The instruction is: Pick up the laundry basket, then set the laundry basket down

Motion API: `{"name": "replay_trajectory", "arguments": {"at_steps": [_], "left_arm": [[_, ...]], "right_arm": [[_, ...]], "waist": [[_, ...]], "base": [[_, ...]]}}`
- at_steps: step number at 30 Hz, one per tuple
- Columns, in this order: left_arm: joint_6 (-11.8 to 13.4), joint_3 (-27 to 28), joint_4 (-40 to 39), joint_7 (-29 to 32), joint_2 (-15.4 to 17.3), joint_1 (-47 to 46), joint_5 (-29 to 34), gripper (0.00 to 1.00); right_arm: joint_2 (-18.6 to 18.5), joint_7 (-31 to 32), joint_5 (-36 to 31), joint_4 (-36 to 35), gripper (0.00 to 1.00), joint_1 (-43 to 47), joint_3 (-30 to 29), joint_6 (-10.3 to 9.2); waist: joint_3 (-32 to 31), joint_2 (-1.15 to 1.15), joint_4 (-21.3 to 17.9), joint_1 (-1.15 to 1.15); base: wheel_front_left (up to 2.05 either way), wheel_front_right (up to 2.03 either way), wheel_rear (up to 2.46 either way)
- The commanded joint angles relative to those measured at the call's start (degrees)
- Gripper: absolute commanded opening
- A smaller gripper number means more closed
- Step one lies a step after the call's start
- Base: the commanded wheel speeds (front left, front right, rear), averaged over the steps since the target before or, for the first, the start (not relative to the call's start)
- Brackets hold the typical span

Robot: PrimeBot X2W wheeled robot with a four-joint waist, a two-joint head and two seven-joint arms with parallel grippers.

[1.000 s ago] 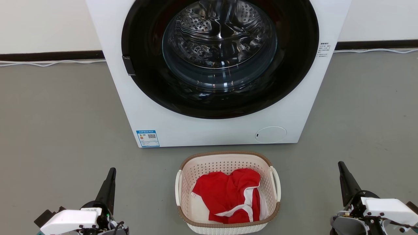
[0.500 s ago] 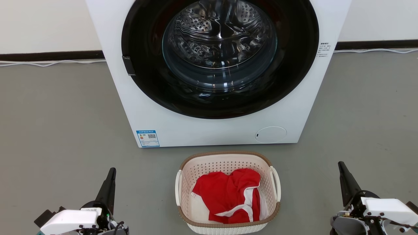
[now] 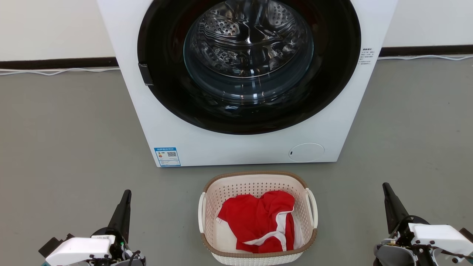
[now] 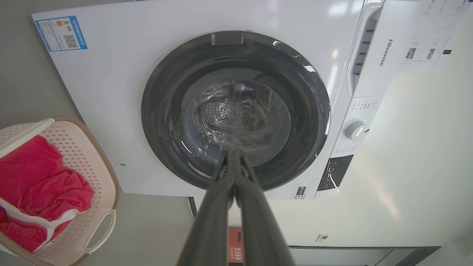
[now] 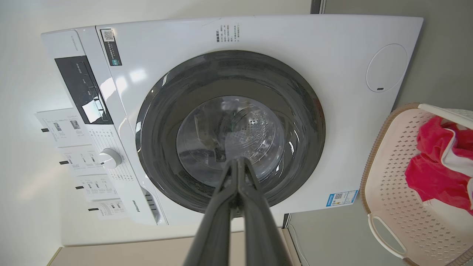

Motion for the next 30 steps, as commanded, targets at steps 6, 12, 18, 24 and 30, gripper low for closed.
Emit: {"name": "replay_trajectory", "arguments": {"at_steps": [6, 12, 18, 24, 30], "left_arm": [[-0.4, 1.8, -1.7, 0.3, 0.8, -3.2, 0.0, 0.00], [-0.4, 1.8, -1.7, 0.3, 0.8, -3.2, 0.0, 0.00], [-0.4, 1.8, -1.7, 0.3, 0.8, -3.2, 0.0, 0.00], [-0.4, 1.8, -1.7, 0.3, 0.8, -3.2, 0.0, 0.00], [0.0, 0.0, 0.3, -0.1, -0.1, 0.1, 0.0, 1.00]], "right_arm": [[-0.5, 0.4, 0.4, -1.8, 0.00, -2.3, 1.1, 0.42], [-0.5, 0.4, 0.4, -1.8, 0.00, -2.3, 1.1, 0.42], [-0.5, 0.4, 0.4, -1.8, 0.00, -2.3, 1.1, 0.42], [-0.5, 0.4, 0.4, -1.8, 0.00, -2.3, 1.1, 0.42], [0.0, 0.0, 0.0, 0.3, 1.00, 0.1, 0.1, -0.01]], "waist": [[0.0, 0.00, 0.0, 0.00], [0.0, 0.00, 0.0, 0.00], [0.0, 0.00, 0.0, 0.00], [0.0, 0.00, 0.0, 0.00], [0.0, 0.00, 0.0, 0.00]], "base": [[0.00, 0.00, 0.00], [0.00, 0.00, 0.00], [0.00, 0.00, 0.00], [0.00, 0.00, 0.00], [0.00, 0.00, 0.00]]}}
